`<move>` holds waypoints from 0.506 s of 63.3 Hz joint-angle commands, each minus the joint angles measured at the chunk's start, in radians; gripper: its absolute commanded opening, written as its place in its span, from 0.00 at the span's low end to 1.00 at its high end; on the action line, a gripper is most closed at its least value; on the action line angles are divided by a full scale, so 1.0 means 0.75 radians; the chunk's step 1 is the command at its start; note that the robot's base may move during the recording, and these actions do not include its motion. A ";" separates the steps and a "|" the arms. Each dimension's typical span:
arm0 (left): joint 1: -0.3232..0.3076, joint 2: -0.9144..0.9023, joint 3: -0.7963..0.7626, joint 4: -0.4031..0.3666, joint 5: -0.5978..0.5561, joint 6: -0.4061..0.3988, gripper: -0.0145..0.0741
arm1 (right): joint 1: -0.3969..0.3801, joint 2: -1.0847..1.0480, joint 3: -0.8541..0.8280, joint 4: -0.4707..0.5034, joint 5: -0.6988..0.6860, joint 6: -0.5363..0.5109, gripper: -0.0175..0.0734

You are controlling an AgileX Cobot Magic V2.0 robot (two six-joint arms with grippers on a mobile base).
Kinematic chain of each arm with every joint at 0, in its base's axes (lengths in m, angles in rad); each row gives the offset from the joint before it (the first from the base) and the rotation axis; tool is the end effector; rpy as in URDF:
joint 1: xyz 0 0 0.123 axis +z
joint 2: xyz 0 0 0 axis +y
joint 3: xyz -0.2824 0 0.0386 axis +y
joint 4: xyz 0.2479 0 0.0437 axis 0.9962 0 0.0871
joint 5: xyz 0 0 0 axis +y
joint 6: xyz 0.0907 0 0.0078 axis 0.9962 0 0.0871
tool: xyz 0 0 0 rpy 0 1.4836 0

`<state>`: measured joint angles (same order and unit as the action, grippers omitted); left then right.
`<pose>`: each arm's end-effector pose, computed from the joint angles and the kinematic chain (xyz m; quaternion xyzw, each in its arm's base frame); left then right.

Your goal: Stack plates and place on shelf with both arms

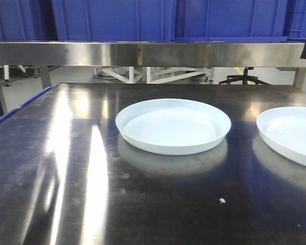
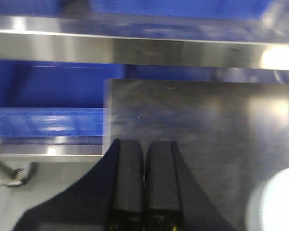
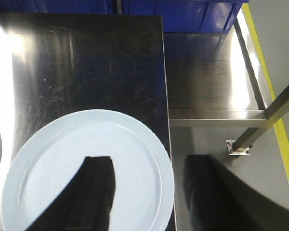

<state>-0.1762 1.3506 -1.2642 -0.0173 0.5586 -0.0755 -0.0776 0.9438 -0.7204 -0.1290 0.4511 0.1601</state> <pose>0.2990 -0.0541 0.3809 0.0398 0.8735 -0.0684 0.4803 0.1918 -0.0200 0.3118 0.0667 0.8780 -0.0327 0.4729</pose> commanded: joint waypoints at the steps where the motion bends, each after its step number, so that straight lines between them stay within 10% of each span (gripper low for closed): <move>1: 0.067 -0.172 0.125 -0.006 -0.154 -0.036 0.26 | -0.002 -0.011 -0.050 -0.008 -0.090 -0.001 0.68; 32: 0.106 -0.880 1.026 -0.030 -0.421 -0.080 0.26 | -0.002 -0.011 -0.050 -0.007 -0.090 -0.001 0.68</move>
<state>-0.0961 0.7759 -0.5034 -0.0309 0.3410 -0.1230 -0.0776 0.9438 -0.7204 -0.1290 0.4511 0.1601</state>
